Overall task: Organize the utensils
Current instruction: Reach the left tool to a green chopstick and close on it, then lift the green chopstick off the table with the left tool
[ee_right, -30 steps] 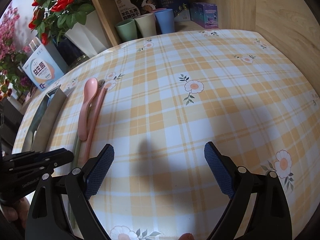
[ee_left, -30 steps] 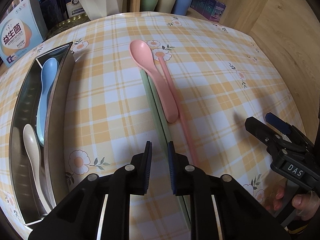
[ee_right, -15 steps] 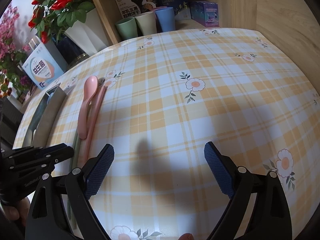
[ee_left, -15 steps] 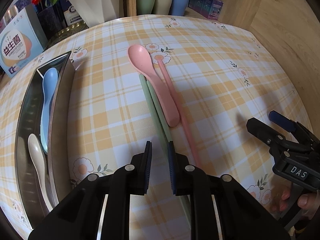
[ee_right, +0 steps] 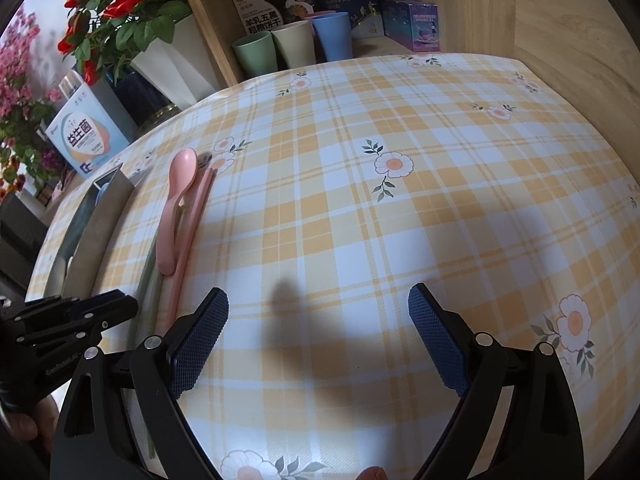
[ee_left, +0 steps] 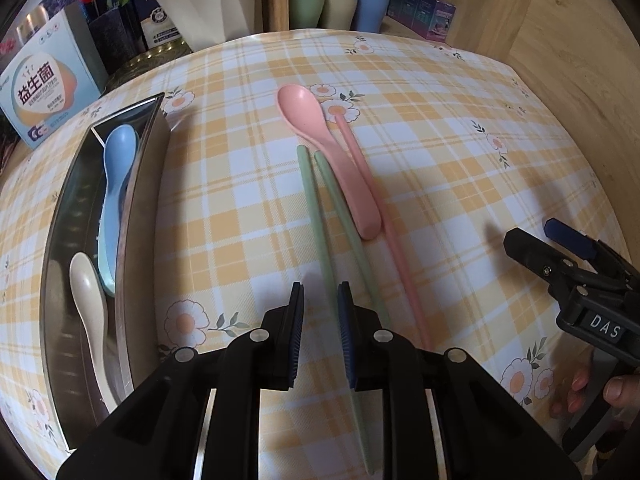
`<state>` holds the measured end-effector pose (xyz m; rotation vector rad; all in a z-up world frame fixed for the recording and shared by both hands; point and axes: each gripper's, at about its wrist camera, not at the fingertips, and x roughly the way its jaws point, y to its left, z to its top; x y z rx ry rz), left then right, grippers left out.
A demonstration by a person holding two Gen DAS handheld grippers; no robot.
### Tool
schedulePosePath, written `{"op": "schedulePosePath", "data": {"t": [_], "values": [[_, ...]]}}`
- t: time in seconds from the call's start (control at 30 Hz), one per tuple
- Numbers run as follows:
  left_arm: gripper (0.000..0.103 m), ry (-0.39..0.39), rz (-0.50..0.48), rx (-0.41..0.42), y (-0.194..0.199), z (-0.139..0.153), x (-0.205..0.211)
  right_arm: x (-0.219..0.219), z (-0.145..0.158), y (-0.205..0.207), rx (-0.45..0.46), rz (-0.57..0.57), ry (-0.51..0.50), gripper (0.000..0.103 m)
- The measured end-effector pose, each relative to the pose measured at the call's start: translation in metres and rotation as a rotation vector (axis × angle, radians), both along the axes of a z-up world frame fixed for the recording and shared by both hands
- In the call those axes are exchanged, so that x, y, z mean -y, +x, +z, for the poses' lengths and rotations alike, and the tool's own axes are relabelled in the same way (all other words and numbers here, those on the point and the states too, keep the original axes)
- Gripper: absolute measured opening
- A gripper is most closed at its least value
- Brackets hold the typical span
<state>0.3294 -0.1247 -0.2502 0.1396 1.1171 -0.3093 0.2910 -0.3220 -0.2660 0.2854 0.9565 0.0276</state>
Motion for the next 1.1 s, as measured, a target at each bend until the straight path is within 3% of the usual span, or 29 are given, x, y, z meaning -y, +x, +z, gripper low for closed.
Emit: {"op": "schedulePosePath", "data": {"t": [0.13, 0.4, 0.53, 1.1], "values": [[0.019, 0.033, -0.023, 0.015, 0.000, -0.004, 0.007, 0.000, 0.000, 0.000, 0.000, 0.002, 0.000, 0.088], [0.017, 0.020, -0.025, 0.029, 0.001, -0.004, 0.007, -0.001, -0.001, 0.000, 0.000, 0.005, -0.004, 0.088], [0.006, 0.017, -0.039, 0.036, -0.001, -0.003, 0.009, -0.002, -0.001, -0.001, 0.005, 0.009, 0.000, 0.089], [0.006, -0.017, -0.017, 0.031, -0.005, -0.003, 0.003, -0.011, -0.005, -0.001, 0.002, 0.024, -0.077, 0.089]]}}
